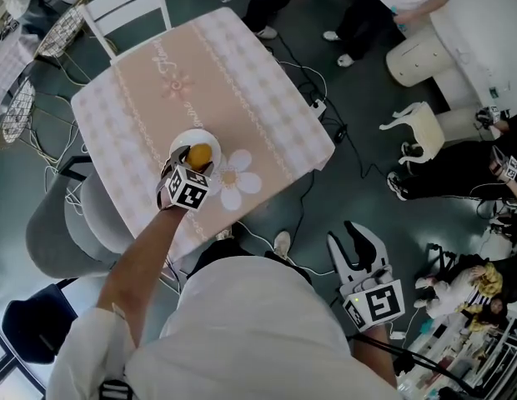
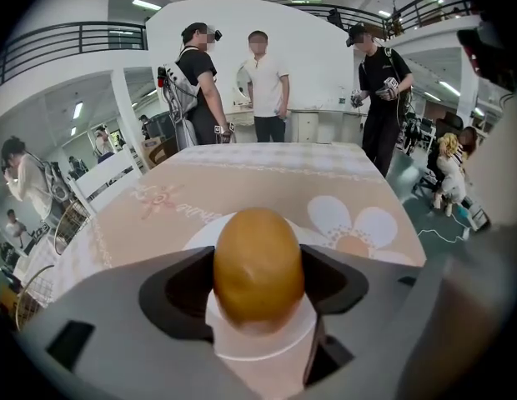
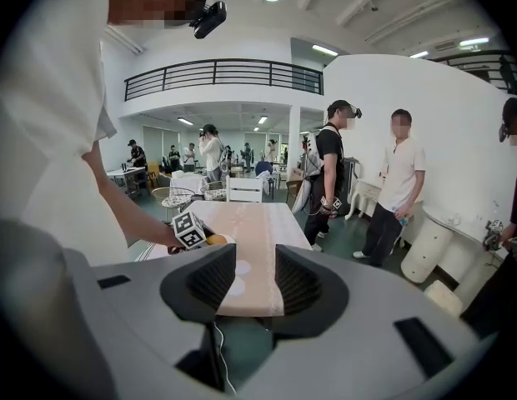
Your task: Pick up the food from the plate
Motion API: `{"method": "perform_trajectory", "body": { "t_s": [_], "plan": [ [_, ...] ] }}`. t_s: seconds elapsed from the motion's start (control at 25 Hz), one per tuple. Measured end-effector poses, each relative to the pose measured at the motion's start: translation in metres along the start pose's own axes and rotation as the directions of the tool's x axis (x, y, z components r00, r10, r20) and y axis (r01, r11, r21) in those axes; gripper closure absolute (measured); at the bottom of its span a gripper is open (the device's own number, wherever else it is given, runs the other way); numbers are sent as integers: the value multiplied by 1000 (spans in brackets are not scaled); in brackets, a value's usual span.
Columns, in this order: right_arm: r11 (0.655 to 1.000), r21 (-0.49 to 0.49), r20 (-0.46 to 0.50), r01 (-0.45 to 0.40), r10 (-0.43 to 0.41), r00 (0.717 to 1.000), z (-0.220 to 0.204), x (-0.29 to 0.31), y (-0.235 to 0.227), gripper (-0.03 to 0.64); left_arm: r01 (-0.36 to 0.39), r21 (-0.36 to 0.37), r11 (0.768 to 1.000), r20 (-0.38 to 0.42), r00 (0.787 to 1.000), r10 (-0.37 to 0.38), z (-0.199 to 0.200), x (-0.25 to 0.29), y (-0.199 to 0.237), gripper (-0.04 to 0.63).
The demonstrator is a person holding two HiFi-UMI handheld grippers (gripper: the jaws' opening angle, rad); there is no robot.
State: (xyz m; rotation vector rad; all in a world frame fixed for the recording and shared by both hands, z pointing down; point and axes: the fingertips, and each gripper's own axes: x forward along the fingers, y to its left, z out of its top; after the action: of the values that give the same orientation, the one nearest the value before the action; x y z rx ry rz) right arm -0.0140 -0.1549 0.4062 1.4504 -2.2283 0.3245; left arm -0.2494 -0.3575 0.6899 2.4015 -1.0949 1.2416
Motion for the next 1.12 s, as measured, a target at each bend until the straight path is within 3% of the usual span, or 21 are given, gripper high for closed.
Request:
{"method": "perform_trajectory", "body": {
  "t_s": [0.32,0.68,0.96,1.12],
  "plan": [
    [999,-20,28,-36,37,999,4,-3,-9,465,-17,-75,997,68,997,22,18,-28,1,272],
    [989,-63,74,-135,140,987,1,-8,-21,465,-41,-180,983,162,984,71,47,-94,-9,272],
    [970,-100,105,-223,233,967,-8,-20,-34,466,-45,-304,952,278,951,134,88,-164,-40,272],
    [957,-122,126,-263,278,952,-13,-29,-43,466,-30,-322,946,341,929,145,112,-204,-76,273]
  ]
}}
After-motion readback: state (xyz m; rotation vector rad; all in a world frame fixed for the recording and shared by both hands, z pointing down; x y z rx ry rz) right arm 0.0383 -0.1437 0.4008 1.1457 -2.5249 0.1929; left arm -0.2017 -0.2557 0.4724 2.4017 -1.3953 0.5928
